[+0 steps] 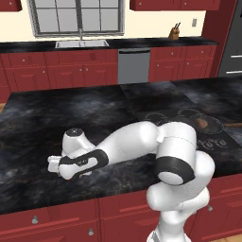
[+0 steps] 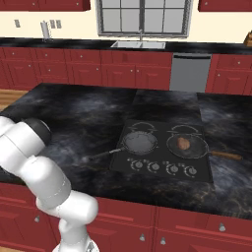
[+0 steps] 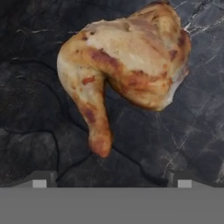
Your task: Place both pans onto different burners. Then place the potato and the chicken drumstick on different pans.
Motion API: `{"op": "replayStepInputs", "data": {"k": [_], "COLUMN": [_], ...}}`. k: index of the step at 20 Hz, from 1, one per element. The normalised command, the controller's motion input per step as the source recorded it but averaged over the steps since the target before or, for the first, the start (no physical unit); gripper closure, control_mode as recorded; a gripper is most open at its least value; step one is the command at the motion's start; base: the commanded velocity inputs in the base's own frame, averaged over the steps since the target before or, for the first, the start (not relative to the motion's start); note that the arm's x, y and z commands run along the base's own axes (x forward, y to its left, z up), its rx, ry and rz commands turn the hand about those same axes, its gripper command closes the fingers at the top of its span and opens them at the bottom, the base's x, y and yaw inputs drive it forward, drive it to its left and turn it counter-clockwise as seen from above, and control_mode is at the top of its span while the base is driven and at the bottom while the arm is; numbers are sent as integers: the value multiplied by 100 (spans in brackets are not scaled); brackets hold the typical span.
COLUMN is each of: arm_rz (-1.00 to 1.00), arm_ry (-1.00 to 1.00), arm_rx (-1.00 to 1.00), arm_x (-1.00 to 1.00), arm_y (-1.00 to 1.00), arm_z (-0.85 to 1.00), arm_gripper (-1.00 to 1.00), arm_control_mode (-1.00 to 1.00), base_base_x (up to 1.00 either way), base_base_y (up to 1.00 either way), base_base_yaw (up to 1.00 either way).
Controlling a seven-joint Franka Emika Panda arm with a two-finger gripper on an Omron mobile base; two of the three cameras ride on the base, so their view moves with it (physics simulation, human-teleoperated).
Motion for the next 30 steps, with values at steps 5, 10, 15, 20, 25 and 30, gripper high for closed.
{"op": "replayStepInputs", "data": {"k": [5,10,15,20,25,30], "arm_rz": [-6,-7,-9,-13,-13,-11], "arm_ry": [0,0,0,0,0,2], "arm_rx": [0,0,0,0,0,0], "arm_x": [26,17,21,32,33,30], "arm_y": [1,13,11,0,0,6], "arm_z": [-17,-1,0,-4,-14,-46], "arm_gripper": [-100,-100,-100,-100,-100,100], "arm_control_mode": [-100,-100,-100,-100,-100,-100], "base_base_x": [0,0,0,0,0,0], "base_base_y": [0,0,0,0,0,0], "base_base_yaw": [0,0,0,0,0,0]}}
